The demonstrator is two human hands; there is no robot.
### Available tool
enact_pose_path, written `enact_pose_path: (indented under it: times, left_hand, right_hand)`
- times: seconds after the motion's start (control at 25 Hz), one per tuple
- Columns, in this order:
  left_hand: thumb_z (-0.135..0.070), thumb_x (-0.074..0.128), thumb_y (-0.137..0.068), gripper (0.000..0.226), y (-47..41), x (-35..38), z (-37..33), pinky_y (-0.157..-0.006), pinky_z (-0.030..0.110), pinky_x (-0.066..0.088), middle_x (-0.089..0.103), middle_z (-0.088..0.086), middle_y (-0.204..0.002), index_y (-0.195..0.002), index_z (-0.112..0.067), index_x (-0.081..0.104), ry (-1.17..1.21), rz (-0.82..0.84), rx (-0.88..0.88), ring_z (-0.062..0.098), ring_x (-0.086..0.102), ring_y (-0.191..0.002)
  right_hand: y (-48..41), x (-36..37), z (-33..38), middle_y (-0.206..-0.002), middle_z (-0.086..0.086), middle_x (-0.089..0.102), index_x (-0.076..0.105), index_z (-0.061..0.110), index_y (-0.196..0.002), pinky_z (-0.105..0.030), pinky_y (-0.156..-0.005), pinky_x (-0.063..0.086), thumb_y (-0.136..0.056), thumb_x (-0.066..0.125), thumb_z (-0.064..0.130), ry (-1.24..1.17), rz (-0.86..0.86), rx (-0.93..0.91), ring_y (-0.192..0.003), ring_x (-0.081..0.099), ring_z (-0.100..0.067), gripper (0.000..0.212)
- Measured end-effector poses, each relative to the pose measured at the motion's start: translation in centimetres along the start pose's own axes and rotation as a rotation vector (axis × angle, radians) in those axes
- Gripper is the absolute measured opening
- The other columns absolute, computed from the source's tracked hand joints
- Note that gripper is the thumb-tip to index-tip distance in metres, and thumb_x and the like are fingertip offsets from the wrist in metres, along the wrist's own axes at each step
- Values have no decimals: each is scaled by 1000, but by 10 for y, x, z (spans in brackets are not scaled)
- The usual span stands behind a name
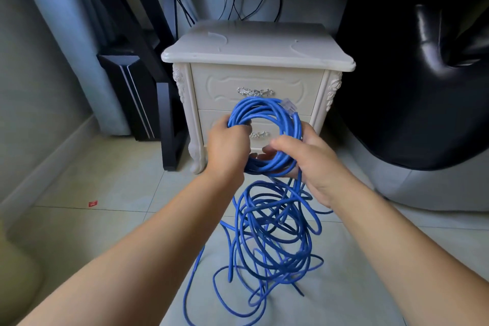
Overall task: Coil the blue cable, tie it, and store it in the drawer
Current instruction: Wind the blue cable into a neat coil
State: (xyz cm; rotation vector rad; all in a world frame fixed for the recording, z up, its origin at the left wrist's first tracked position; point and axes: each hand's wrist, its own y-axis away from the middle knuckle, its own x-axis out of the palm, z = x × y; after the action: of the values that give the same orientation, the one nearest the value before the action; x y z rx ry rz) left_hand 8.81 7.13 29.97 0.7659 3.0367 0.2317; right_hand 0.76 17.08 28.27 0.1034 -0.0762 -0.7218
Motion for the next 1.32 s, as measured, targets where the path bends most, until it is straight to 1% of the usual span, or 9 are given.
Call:
enact_pose_path:
  times: [0.16, 0.28, 0.44, 0.56, 0.64, 0.8, 1.04, 1.2, 1.32]
  left_hand:
    - [-15, 64, -91, 10, 12, 1, -4, -59, 23, 52, 60, 2, -73, -100, -14, 59, -3, 229, 56, 17, 62, -65]
    - [-40, 79, -78, 55, 18, 1, 6, -81, 25, 53, 70, 0, -103, -122, -22, 53, -131, 359, 66, 12, 70, -90]
    - [-56, 65, -84, 41, 27, -4, 17, -63, 25, 50, 68, -3, -73, -87, -16, 58, -540, 344, 209, 14, 62, -68]
    - [-56, 59, -84, 38, 33, -2, 28, -72, 28, 41, 61, -3, -78, -73, -20, 64, -980, 226, 699, 17, 53, -80]
    - [-51, 61, -81, 30, 39, 3, 25, -73, 30, 40, 53, -6, -82, -73, -23, 63, -956, 128, 916, 17, 50, -82]
    - [-63, 62, -80, 39, 41, 8, 33, -73, 29, 46, 51, -11, -88, -84, -24, 58, -1042, 342, 633, 13, 54, -85]
    - [-78, 62, -68, 76, 32, 17, 54, -98, 26, 37, 51, -5, -113, -116, -19, 59, -1086, 292, 623, 16, 46, -113]
    - [-72, 68, -68, 58, 29, 25, 56, -90, 26, 42, 48, -6, -98, -96, -21, 67, -867, 270, 563, 13, 48, -99]
    - [-43, 75, -75, 34, 27, 28, 50, -82, 27, 45, 47, -4, -93, -98, -20, 67, -771, 297, 464, 14, 51, -91]
  right_hand:
    - [-6, 0, 2, -61, 0, 57, 62, 18, -100, -30, -58, 54, -82, 57, 1, -92, -263, -76, -62, 64, -20, 25]
    - [-11, -8, 12, -66, 1, 54, 60, 20, -85, -33, -61, 52, -74, 54, -3, -259, -380, -80, -59, 57, -20, 26]
    - [-11, -21, 21, -63, -3, 47, 51, 16, -82, -42, -66, 60, -81, 46, -8, -381, -439, -41, -58, 65, -22, 25]
    - [-12, -25, 21, -68, -5, 49, 53, 11, -97, -52, -72, 60, -83, 45, -8, -483, -473, -7, -70, 65, -28, 26]
    - [-13, -25, 23, -71, -6, 50, 53, 11, -105, -53, -70, 60, -84, 45, -8, -541, -500, 0, -72, 64, -29, 30]
    - [-13, -32, 24, -81, -9, 52, 51, 10, -102, -43, -58, 62, -84, 48, -7, -628, -535, 4, -61, 65, -25, 25]
    - [-15, -35, 20, -97, -21, 57, 54, 6, -104, -46, -65, 62, -81, 49, -7, -696, -516, 37, -76, 70, -39, 27]
    - [-17, -32, 23, -91, -21, 58, 51, 7, -92, -48, -71, 62, -81, 49, -5, -687, -523, 48, -74, 72, -38, 16]
    - [-16, -30, 22, -90, -21, 58, 50, 6, -88, -48, -71, 62, -81, 49, -6, -696, -516, 51, -74, 71, -38, 15]
